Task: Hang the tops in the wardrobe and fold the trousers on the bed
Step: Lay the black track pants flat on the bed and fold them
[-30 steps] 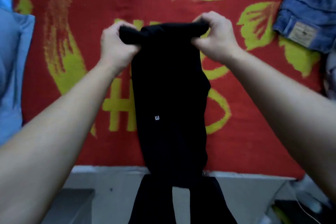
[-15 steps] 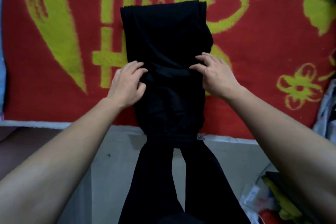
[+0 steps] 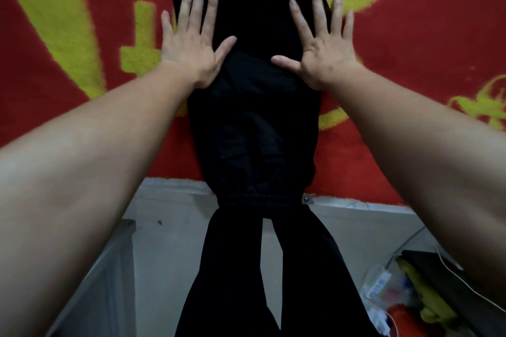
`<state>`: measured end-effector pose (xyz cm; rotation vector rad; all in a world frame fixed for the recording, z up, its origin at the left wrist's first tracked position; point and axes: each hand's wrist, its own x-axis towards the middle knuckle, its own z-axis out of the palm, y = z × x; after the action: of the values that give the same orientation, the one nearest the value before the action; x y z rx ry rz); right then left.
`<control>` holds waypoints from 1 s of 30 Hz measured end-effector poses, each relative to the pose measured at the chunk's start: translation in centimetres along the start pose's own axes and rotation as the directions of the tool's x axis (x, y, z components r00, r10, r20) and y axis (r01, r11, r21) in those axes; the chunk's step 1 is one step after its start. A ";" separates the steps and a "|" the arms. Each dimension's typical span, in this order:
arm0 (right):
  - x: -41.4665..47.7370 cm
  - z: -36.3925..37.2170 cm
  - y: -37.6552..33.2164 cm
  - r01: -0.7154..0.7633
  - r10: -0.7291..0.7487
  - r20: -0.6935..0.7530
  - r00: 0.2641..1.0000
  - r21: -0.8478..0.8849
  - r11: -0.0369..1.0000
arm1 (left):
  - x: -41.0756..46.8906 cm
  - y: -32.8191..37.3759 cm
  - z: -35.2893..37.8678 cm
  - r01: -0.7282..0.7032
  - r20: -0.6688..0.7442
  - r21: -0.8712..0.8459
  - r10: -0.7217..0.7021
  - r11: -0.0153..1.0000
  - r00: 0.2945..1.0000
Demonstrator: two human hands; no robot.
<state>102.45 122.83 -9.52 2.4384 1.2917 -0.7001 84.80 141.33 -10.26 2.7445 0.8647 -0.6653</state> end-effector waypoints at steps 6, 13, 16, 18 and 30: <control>-0.2 -2.7 0.9 0.071 -0.017 -0.129 0.992 0.429 0.900 | -1.0 -0.7 -2.0 -0.079 -0.187 -0.196 0.042 0.977 0.982; 3.7 -6.9 2.3 -0.283 0.140 0.265 0.954 0.951 0.123 | 3.8 -1.3 -5.2 0.449 0.428 -0.893 -0.381 -0.039 0.819; 4.4 -7.2 2.2 -0.332 0.064 0.329 0.942 0.941 0.057 | 4.3 -1.5 -6.5 0.555 0.551 -0.831 -0.204 -0.038 0.809; 4.5 -7.7 2.0 -0.335 0.036 0.334 0.942 0.942 0.032 | 4.3 -1.3 -7.1 0.567 0.563 -0.823 -0.146 -0.013 0.814; 5.1 -18.6 5.1 -0.004 0.174 -0.041 0.984 0.968 0.250 | 7.3 0.2 -18.9 0.118 0.085 -0.976 -0.179 0.182 0.980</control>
<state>114.32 132.16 3.47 3.5241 0.7375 -1.7546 97.02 150.54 2.94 1.4405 1.0476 0.0581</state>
